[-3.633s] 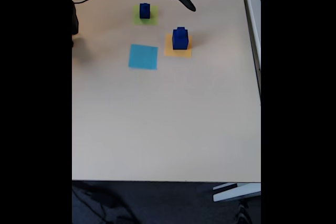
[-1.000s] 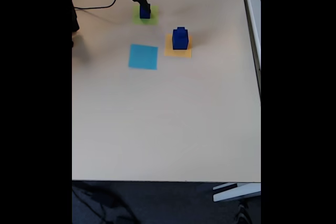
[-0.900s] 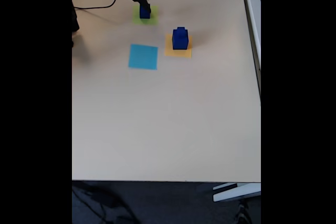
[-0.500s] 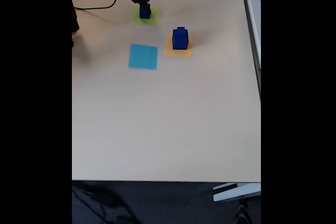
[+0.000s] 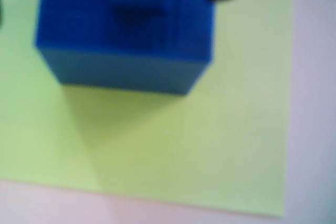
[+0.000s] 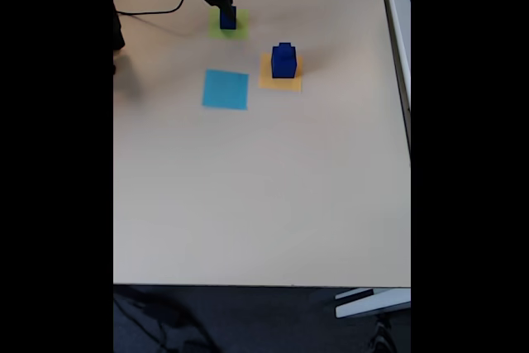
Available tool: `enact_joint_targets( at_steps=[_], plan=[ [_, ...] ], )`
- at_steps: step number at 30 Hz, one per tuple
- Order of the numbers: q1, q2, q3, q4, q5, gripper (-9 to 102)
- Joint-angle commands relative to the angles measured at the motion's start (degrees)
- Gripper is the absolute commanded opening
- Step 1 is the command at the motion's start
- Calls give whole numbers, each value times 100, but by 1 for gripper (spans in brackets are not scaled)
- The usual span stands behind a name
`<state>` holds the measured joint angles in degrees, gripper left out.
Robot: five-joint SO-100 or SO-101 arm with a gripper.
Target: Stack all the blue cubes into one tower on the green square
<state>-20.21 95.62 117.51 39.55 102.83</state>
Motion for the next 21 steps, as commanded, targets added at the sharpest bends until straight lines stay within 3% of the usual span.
enact_joint_targets(
  at_steps=[1,21],
  plan=[
    [9,105,-18,-35,-70,18],
    [123,105,79,-26,-176,10]
  ],
)
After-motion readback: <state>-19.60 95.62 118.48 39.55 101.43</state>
